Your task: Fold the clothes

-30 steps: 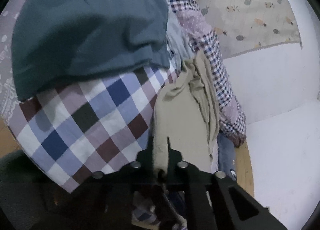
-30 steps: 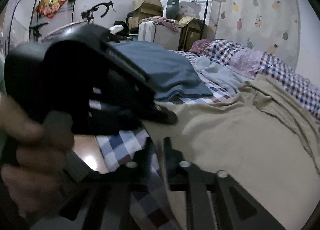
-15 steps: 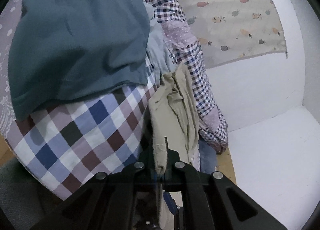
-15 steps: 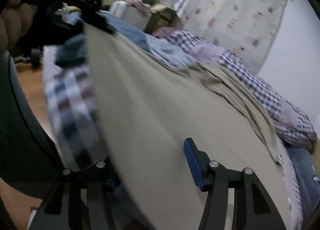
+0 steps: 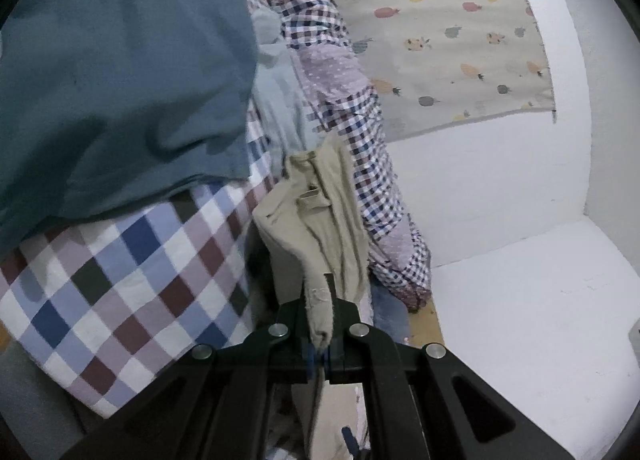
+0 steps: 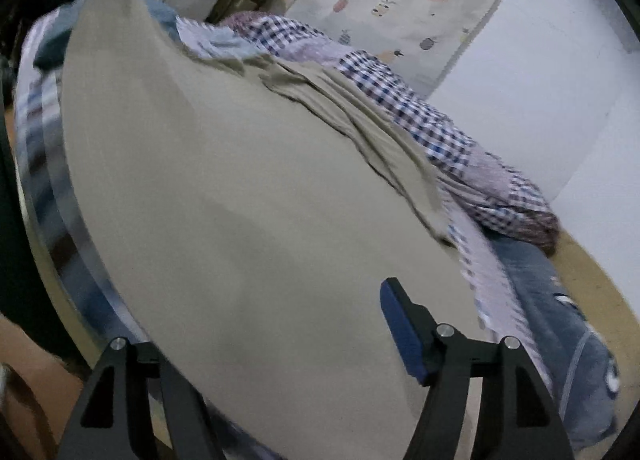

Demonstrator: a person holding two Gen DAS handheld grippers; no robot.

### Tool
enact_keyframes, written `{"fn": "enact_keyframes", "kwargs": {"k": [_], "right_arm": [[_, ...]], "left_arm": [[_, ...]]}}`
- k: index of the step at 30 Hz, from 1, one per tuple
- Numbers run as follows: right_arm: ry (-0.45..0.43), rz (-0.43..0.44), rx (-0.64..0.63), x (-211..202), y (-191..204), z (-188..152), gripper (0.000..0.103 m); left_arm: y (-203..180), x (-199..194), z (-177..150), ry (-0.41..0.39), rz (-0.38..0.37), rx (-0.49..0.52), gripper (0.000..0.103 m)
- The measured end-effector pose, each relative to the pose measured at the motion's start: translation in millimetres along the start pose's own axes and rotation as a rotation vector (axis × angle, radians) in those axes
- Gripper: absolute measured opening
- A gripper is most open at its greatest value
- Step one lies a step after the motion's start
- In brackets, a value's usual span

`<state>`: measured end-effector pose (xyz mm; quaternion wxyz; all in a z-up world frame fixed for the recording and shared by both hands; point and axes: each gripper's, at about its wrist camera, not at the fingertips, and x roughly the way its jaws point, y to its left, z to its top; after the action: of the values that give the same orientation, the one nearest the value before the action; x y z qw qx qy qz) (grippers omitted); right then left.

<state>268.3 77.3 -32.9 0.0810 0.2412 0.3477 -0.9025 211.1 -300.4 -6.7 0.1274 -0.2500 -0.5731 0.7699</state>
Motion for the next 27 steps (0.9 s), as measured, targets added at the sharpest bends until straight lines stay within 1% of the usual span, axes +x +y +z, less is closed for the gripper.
{"fn": "enact_keyframes", "kwargs": {"k": [4, 10, 11, 12, 13, 14, 15, 16, 18, 22, 27], "right_arm": [[0.046, -0.07, -0.009, -11, -24, -28, 0.072], [0.152, -0.145, -0.003, -11, -61, -64, 0.071], [0.164, -0.151, -0.001, -11, -65, -67, 0.067], [0.17, -0.145, -0.007, -13, -67, -69, 0.062], [0.176, -0.14, -0.013, -14, -70, -70, 0.045], [0.182, -0.134, -0.019, -15, -72, -71, 0.024], [0.188, -0.129, -0.024, -16, -74, -73, 0.014], [0.195, -0.123, -0.03, -18, -76, -74, 0.001], [0.202, -0.112, -0.039, -22, -81, -76, 0.002], [0.167, -0.108, -0.003, -49, -101, -67, 0.0], [0.119, -0.124, 0.028, -89, -126, -48, 0.0]], "left_arm": [[-7, -1, 3, 0.001, -0.009, 0.014, 0.0], [-12, -1, 6, -0.009, 0.013, 0.025, 0.0], [-13, 0, 5, -0.008, 0.016, 0.027, 0.0], [-14, 0, 5, -0.008, 0.019, 0.03, 0.0], [-15, 0, 5, -0.006, 0.022, 0.034, 0.0], [-16, 0, 4, -0.005, 0.026, 0.04, 0.0], [-17, -1, 4, -0.004, 0.03, 0.044, 0.0], [-18, -2, 4, -0.004, 0.035, 0.049, 0.0], [-21, -3, 3, -0.003, 0.05, 0.065, 0.0], [-30, -11, 2, 0.001, 0.074, 0.11, 0.0], [-48, -28, -1, 0.013, 0.075, 0.152, 0.0]]}}
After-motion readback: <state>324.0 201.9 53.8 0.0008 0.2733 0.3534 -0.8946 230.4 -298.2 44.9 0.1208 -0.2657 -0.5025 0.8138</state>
